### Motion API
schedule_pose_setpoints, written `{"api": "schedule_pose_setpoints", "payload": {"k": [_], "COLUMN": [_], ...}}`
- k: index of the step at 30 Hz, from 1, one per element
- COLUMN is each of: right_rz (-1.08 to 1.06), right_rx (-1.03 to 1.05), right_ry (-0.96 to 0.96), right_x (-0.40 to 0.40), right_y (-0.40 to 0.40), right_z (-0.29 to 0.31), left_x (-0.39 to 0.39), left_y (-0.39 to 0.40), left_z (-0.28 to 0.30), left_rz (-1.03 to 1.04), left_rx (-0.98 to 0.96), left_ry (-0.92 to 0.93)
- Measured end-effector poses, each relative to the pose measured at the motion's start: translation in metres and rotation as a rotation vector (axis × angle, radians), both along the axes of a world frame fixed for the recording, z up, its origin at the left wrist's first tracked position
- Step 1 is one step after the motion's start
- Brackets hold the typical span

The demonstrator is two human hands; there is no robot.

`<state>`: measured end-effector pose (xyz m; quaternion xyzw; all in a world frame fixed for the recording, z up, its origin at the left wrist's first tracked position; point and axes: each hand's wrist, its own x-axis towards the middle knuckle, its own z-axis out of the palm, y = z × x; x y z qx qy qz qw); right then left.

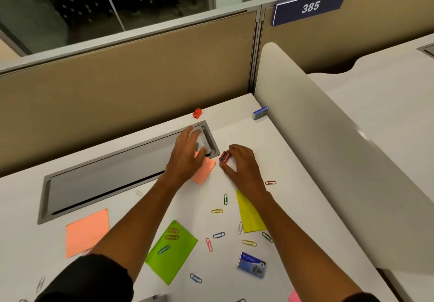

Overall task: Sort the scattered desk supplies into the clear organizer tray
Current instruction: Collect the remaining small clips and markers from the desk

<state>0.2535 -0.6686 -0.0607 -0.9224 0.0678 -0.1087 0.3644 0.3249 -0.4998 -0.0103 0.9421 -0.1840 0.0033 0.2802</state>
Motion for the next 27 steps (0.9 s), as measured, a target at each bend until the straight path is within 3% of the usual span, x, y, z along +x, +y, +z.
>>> {"api": "schedule_pose_setpoints", "payload": {"k": [10, 15, 27], "right_rz": [-0.004, -0.007, -0.015], "right_rx": [0.003, -0.006, -0.008], "right_ry": [-0.023, -0.028, -0.055], "right_x": [0.000, 0.000, 0.000], "right_y": [0.000, 0.000, 0.003], "right_z": [-0.004, -0.007, -0.005], "left_x": [0.063, 0.086, 0.109], "left_y": [-0.018, -0.029, -0.037], "left_z": [-0.002, -0.008, -0.028], "left_rz": [0.036, 0.070, -0.014], "left_rx": [0.060, 0.128, 0.133], "left_ry": [-0.078, -0.019, -0.109]}}
